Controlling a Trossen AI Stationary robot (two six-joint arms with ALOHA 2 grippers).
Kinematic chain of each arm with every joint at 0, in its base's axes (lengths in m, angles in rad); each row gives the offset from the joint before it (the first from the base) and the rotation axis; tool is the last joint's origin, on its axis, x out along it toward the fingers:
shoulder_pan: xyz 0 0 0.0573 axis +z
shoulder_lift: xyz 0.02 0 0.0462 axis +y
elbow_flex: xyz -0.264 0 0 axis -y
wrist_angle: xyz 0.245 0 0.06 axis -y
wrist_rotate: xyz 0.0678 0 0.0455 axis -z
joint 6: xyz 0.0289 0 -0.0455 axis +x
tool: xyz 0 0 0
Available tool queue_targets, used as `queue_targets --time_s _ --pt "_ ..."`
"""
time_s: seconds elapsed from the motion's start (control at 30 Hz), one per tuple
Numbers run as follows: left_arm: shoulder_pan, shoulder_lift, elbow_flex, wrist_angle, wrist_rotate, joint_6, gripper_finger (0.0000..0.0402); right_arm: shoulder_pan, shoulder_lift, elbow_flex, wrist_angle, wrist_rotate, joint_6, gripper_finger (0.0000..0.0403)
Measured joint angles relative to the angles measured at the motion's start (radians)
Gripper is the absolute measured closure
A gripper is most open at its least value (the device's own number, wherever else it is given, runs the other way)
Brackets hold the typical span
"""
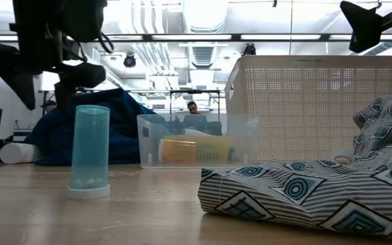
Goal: Pick & Place Medicine items
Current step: Put the white medicine bottle into the transparent bin
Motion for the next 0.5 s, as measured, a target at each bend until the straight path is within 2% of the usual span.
queue_targets --time_s 0.23,0.37,0.5 --pt "0.001 0.0 -0.003 -0.116 0.009 0.033 0.0152 0.0 0.001 0.0 0.0 0.0 0.0 0.0023" --pt "0.023 -0.008 -0.004 -0.145 0.011 0.242 0.0152 0.0 0.001 0.0 0.0 0.0 0.0 0.0023" --pt "0.073 -0.024 -0.004 -0.139 0.078 0.381 0.0152 0.0 0.0 0.0 0.0 0.0 0.0 0.0023"
